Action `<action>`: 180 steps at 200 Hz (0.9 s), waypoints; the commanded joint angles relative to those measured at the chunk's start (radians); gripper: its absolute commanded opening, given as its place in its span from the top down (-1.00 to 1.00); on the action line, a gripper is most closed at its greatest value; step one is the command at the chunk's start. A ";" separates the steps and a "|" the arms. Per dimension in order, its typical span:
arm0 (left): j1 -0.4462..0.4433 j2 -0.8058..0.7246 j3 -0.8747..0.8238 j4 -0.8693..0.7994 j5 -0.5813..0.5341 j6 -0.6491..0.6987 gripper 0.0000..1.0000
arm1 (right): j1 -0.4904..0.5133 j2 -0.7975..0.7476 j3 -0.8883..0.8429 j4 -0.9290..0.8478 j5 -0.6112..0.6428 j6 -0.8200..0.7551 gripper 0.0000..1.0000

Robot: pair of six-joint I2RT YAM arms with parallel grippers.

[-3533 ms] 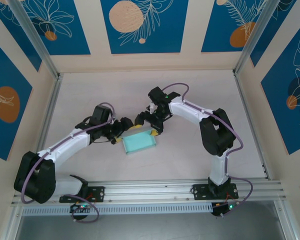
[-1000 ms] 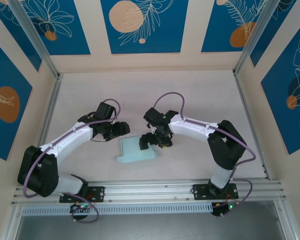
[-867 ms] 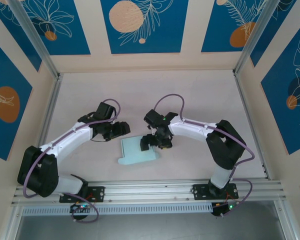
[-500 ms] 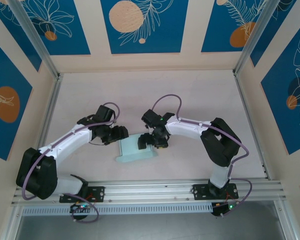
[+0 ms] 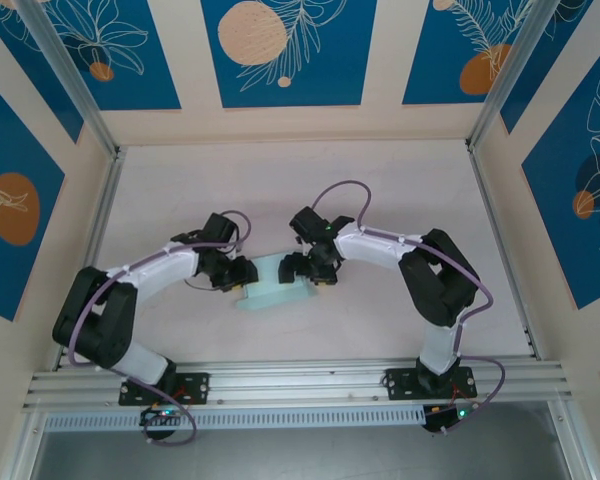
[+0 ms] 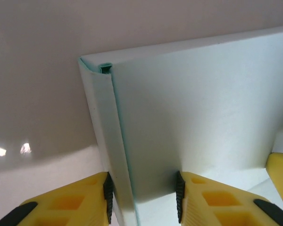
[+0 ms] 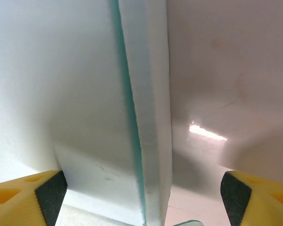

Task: Fold the paper box

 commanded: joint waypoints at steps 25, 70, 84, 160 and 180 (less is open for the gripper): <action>-0.011 0.179 0.062 0.047 -0.037 0.032 0.30 | -0.020 0.043 0.025 -0.041 0.092 -0.047 -0.75; 0.006 0.130 0.141 -0.017 -0.023 0.059 0.03 | 0.025 -0.057 0.058 -0.094 0.240 -0.156 -0.88; 0.014 0.094 0.173 -0.051 -0.021 0.067 -0.06 | 0.042 -0.093 0.073 -0.111 0.293 -0.184 -0.92; 0.118 -0.114 0.152 -0.052 -0.021 -0.010 -0.82 | 0.307 -0.184 0.081 -0.129 0.686 -0.434 -0.94; 0.195 -0.178 0.094 -0.036 -0.016 -0.048 -1.00 | 0.403 -0.147 0.076 -0.132 0.822 -0.497 -0.97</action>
